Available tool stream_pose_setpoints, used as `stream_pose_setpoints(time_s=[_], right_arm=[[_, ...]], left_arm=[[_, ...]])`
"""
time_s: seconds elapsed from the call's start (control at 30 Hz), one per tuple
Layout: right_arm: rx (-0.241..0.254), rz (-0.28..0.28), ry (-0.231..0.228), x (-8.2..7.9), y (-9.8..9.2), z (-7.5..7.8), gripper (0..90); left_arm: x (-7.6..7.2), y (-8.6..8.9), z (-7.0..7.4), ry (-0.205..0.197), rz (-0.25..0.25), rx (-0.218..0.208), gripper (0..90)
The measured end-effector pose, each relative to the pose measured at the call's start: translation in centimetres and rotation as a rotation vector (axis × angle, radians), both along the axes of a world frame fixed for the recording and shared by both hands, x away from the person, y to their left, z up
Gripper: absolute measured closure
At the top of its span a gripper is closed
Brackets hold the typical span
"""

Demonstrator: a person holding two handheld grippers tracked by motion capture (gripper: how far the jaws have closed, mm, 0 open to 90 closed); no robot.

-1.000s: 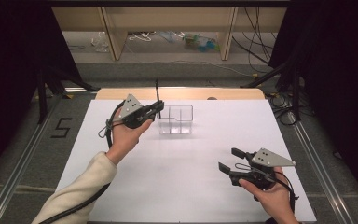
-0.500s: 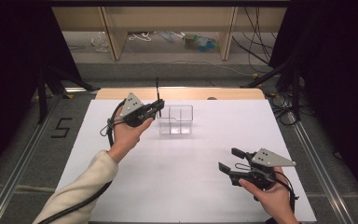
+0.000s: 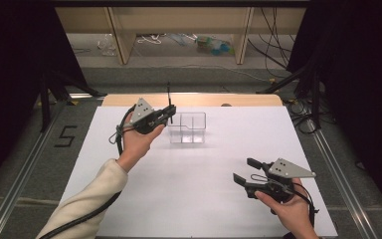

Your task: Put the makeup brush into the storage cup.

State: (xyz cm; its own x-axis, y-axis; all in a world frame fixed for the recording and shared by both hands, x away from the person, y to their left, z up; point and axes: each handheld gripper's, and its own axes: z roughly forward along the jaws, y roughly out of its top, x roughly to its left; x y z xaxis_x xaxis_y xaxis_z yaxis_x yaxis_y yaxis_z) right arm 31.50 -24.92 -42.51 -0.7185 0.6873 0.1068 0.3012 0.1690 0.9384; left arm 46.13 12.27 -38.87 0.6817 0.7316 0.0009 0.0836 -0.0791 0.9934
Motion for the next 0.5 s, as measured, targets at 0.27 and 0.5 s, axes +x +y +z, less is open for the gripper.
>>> stream_pose_setpoints(time_s=[0.27, 0.5], right_arm=[[-0.001, 0.001, 0.001, -0.01, 0.00, 0.00, 27.3], [-0.005, 0.004, 0.003, 0.00, -0.05, 0.00, 27.2]], left_arm=[[0.40, -0.18, -0.11, 0.005, 0.003, -0.001, 84.8], [0.66, -0.27, -0.23, 0.008, 0.006, -0.005, 84.8]])
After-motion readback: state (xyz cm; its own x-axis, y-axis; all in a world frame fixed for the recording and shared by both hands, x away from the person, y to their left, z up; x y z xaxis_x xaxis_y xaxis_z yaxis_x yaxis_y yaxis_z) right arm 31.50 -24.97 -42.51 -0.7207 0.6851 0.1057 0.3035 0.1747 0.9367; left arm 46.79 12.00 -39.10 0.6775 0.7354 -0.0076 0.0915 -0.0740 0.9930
